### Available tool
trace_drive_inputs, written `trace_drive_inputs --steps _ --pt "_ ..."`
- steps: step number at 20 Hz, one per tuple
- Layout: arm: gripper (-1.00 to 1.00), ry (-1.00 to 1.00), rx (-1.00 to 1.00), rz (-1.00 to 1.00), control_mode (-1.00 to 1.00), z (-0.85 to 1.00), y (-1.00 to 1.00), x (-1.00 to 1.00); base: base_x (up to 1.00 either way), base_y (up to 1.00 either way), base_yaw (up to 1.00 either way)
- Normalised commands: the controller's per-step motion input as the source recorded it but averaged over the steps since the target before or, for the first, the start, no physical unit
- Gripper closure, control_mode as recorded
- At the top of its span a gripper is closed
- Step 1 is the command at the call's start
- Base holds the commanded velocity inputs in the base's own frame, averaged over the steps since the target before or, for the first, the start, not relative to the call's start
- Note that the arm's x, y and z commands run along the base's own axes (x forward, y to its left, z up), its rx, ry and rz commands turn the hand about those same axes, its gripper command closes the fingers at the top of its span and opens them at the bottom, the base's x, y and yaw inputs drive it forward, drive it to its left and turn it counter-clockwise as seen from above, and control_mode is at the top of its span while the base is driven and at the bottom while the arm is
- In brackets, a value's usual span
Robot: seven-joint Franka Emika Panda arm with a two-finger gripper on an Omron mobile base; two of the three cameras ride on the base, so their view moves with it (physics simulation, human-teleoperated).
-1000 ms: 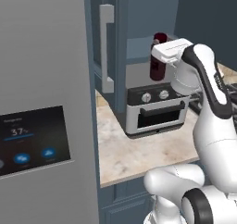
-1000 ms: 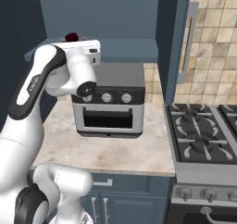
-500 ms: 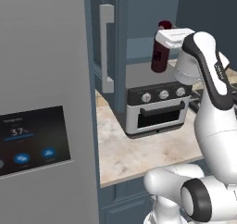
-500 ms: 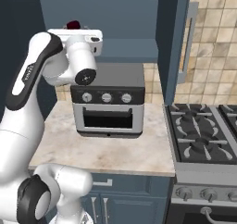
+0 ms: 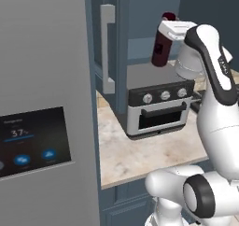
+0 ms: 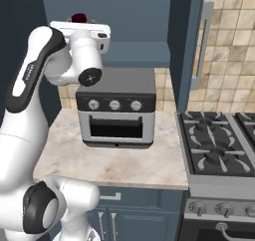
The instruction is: Pick the juice from the counter and place it in the open cabinet.
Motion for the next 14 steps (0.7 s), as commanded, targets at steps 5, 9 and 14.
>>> trace_drive_inputs --steps 5,9,14 --pt "1.00 0.02 0.01 -0.04 -1.00 0.14 0.00 0.34 0.00 0.00 0.00" --pt "1.00 0.13 0.00 -0.05 -1.00 0.00 0.08 0.62 0.00 0.00 0.00" --pt "1.00 0.14 0.00 -0.06 -1.00 0.00 0.10 0.67 0.00 0.00 0.00"
